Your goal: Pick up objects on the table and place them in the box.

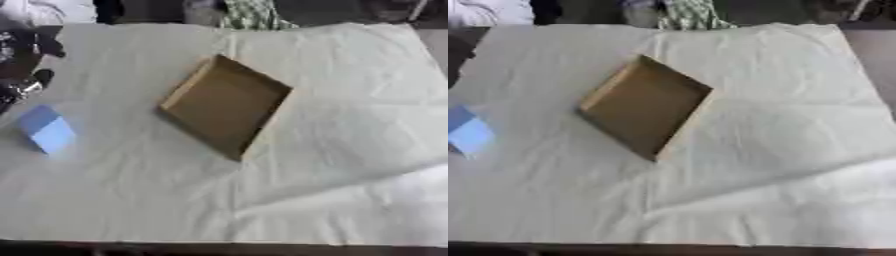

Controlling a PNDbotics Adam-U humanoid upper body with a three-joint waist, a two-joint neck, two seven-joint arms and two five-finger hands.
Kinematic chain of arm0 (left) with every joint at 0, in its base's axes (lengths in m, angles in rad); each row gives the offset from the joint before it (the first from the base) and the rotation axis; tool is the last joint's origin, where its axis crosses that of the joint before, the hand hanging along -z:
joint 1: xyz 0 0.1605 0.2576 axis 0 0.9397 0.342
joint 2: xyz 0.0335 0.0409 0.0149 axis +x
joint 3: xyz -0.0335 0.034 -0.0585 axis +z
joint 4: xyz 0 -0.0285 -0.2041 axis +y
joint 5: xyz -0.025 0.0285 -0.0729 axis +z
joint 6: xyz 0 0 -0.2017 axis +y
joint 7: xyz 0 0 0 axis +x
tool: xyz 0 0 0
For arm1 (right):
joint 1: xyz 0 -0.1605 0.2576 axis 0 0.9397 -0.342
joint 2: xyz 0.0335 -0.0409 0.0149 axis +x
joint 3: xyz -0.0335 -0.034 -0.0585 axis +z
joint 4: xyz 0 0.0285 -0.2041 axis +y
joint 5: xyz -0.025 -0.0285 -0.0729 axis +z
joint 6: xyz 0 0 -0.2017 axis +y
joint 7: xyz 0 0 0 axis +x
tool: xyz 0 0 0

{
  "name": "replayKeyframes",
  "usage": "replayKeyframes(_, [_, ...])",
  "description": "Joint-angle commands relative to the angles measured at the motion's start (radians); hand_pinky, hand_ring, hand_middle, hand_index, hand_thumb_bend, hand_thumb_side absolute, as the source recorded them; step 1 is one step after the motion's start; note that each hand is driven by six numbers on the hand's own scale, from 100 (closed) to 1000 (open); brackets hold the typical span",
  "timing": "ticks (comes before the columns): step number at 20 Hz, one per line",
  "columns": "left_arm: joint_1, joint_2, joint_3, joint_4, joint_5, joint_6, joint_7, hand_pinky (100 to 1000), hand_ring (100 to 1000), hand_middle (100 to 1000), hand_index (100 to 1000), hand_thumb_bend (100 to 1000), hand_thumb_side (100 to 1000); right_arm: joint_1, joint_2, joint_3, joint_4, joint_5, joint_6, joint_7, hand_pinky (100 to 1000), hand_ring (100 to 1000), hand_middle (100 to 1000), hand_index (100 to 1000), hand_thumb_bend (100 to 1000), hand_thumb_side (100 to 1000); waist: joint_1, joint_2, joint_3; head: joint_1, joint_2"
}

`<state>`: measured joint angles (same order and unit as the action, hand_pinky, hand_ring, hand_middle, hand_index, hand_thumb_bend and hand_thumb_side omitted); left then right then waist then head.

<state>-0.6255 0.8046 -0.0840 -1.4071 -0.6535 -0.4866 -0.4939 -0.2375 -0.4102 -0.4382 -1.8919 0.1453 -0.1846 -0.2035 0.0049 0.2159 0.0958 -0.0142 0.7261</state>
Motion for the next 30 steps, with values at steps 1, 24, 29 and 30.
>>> replayKeyframes(1, [-0.017, 0.053, 0.006, 0.005, -0.039, -0.003, -0.003, 824, 887, 872, 912, 100, 1000, -0.004, -0.035, -0.005, -0.008, -0.004, 0.0, 0.0, 707, 765, 657, 815, 100, 553, 0.005, -0.013, 0.004, 0.0, -0.01])
replayKeyframes(24, [-0.02, 0.059, -0.029, 0.09, -0.026, -0.052, -0.005, 901, 925, 901, 970, 100, 1000, 0.0, -0.025, -0.004, -0.021, -0.008, 0.01, -0.005, 702, 751, 651, 814, 100, 560, 0.019, -0.016, 0.008, -0.005, -0.016])
replayKeyframes(29, [-0.021, 0.06, -0.006, 0.118, -0.071, -0.033, -0.004, 899, 917, 891, 969, 154, 1000, 0.002, -0.023, -0.004, -0.022, -0.009, 0.011, -0.008, 701, 748, 650, 813, 100, 561, 0.02, -0.017, 0.011, -0.005, -0.017])
replayKeyframes(30, [-0.02, 0.059, -0.005, 0.121, -0.086, -0.033, -0.001, 898, 915, 888, 968, 156, 1000, 0.002, -0.023, -0.004, -0.023, -0.009, 0.011, -0.008, 701, 748, 650, 813, 100, 561, 0.02, -0.018, 0.012, -0.006, -0.017])
